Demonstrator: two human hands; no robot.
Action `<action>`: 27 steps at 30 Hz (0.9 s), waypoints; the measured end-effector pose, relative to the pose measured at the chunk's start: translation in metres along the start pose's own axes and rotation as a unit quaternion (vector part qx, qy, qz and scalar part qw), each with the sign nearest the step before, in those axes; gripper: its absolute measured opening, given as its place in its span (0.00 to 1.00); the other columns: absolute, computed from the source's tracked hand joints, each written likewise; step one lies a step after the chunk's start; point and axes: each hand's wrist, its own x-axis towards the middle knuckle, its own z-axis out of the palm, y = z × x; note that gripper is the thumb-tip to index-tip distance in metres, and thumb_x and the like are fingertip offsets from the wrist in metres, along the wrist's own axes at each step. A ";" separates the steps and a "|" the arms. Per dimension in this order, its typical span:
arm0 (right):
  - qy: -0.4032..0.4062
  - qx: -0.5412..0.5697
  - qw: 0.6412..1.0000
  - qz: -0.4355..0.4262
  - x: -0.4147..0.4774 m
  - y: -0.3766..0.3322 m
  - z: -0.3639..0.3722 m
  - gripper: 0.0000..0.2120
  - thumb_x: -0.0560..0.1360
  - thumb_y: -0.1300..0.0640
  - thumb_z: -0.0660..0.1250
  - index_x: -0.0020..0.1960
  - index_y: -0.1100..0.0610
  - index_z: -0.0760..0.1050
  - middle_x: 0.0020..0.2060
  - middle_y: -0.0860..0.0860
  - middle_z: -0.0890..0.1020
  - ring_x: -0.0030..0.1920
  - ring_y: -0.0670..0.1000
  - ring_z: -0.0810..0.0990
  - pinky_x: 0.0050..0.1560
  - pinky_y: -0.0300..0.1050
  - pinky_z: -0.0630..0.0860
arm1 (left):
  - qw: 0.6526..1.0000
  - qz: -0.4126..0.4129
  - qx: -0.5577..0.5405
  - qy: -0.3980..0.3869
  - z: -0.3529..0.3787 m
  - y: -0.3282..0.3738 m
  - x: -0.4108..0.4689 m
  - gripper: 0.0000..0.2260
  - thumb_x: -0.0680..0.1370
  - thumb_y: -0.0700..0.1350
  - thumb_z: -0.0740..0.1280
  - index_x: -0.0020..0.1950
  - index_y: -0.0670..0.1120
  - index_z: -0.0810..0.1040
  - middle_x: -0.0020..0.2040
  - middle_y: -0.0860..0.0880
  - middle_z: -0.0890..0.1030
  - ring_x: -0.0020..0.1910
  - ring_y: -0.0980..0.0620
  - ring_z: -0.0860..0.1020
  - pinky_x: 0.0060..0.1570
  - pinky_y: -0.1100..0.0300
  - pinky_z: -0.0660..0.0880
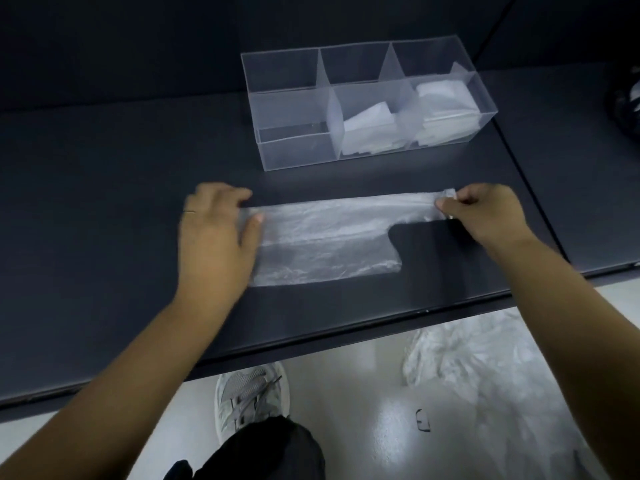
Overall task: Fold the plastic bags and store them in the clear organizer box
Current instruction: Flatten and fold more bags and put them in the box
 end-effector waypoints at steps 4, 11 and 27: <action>-0.024 -0.021 0.999 0.016 -0.001 -0.008 -0.004 0.08 0.71 0.55 0.73 0.37 0.55 0.76 0.36 0.50 0.80 0.41 0.52 0.77 0.43 0.40 0.69 | 0.980 0.059 0.047 -0.184 0.017 0.012 -0.022 0.26 0.83 0.53 0.52 0.76 0.40 0.58 0.77 0.43 0.59 0.76 0.47 0.55 0.74 0.59 0.44; 0.036 -0.036 0.968 -0.246 -0.092 -0.083 0.064 0.16 0.75 0.64 0.64 0.63 0.59 0.74 0.62 0.58 0.73 0.63 0.58 0.72 0.68 0.49 0.66 | 0.960 0.077 0.161 -0.215 0.026 0.005 -0.029 0.36 0.77 0.64 0.40 0.78 0.43 0.47 0.79 0.45 0.49 0.78 0.46 0.46 0.76 0.49 0.43; -0.015 -0.303 0.932 -0.197 -0.044 0.005 0.034 0.31 0.80 0.42 0.51 0.78 0.55 0.48 0.78 0.53 0.49 0.78 0.52 0.45 0.76 0.52 0.39 | 0.950 0.055 0.200 -0.234 0.023 0.004 -0.028 0.43 0.73 0.72 0.36 0.78 0.42 0.41 0.79 0.43 0.43 0.77 0.45 0.39 0.74 0.44 0.37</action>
